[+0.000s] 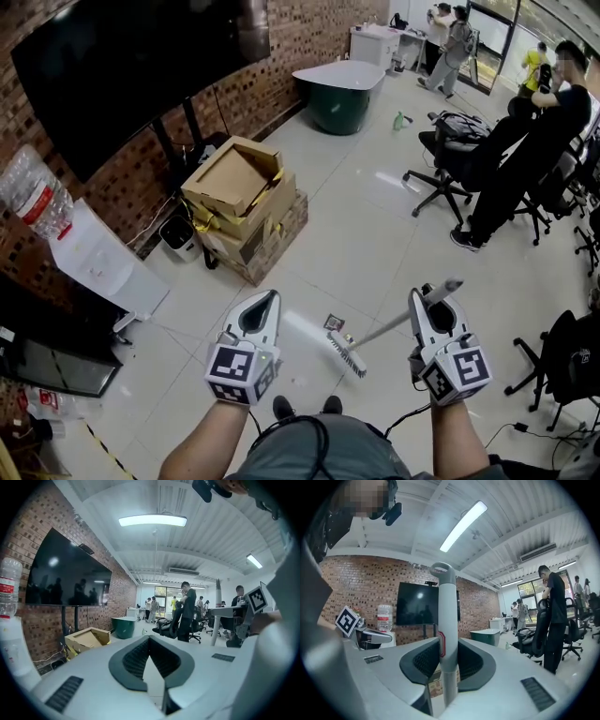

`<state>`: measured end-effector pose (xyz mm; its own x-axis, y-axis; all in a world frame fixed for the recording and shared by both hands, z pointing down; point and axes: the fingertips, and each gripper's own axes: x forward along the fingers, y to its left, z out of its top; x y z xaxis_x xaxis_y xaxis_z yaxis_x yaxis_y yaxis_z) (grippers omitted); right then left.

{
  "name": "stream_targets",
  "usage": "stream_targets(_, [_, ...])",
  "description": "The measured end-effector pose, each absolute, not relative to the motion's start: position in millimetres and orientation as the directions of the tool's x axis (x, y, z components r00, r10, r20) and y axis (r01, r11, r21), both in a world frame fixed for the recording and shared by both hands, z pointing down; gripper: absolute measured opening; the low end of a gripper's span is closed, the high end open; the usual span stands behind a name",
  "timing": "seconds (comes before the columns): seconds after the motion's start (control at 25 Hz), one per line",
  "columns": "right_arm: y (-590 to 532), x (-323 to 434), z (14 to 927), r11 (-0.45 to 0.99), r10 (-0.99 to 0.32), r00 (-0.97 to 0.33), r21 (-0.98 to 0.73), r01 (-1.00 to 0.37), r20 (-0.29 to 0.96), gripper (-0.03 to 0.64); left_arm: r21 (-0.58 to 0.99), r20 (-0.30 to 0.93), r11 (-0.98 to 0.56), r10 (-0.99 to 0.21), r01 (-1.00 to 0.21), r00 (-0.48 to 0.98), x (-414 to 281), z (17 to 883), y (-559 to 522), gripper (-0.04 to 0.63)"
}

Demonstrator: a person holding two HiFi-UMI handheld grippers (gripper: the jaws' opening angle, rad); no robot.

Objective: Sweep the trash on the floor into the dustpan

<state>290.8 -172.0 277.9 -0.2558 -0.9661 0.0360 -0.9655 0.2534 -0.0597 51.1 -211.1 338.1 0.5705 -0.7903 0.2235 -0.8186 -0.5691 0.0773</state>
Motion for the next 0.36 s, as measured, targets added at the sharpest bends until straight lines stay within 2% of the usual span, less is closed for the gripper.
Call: stream_targets(0.36, [-155,291,265,0.248,-0.968,-0.249,-0.086,-0.965,0.001,0.106,0.098,0.202,-0.567,-0.794,-0.818,0.574,44,328,-191,0.006])
